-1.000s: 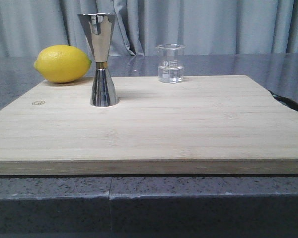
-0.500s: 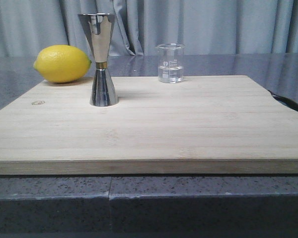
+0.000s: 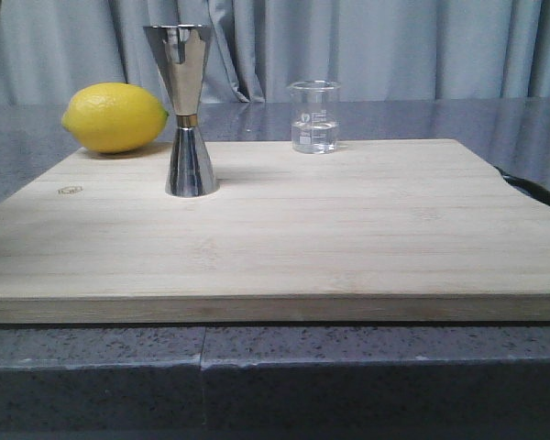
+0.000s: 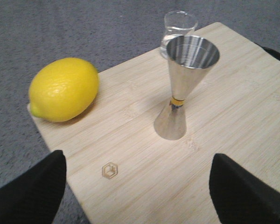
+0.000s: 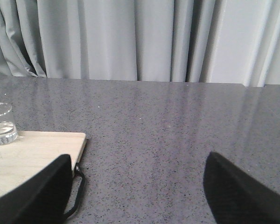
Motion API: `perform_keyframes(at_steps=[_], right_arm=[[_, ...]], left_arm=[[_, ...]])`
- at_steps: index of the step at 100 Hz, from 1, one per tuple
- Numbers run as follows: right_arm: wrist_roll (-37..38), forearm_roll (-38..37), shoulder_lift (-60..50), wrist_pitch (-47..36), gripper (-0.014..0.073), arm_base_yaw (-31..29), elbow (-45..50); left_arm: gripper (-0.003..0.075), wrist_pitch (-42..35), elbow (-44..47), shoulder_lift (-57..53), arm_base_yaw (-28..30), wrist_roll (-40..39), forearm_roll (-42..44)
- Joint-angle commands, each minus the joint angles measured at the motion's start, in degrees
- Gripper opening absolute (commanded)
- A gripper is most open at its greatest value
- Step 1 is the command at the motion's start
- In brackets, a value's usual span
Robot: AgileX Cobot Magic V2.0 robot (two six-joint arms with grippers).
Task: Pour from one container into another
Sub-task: 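Move the left gripper toward the steel jigger's upper cup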
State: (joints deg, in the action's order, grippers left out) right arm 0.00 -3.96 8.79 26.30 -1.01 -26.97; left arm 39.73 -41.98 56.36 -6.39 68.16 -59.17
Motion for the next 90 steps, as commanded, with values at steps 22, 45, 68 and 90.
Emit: perform_keyframes(at_steps=[22, 45, 68, 90], right_arm=[[-0.6, -0.6, 1.3, -4.1, 0.0528, -0.1, -2.0], [-0.6, -0.6, 1.3, -4.1, 0.0528, -0.1, -2.0], [-0.6, -0.6, 1.3, -4.1, 0.0528, -0.1, -2.0], [-0.6, -0.6, 1.3, -4.1, 0.0528, -0.1, -2.0]], left_arm=[[0.0578, 5.8, -2.1, 9.6, 0.2, 23.0, -17.4], [0.0577, 13.2, -2.1, 17.4, 0.2, 33.6, -25.9], [0.0577, 20.8, -2.1, 24.6, 0.2, 43.4, -33.7], [0.0577, 26.3, -2.1, 29.8, 0.2, 50.5, -39.5]])
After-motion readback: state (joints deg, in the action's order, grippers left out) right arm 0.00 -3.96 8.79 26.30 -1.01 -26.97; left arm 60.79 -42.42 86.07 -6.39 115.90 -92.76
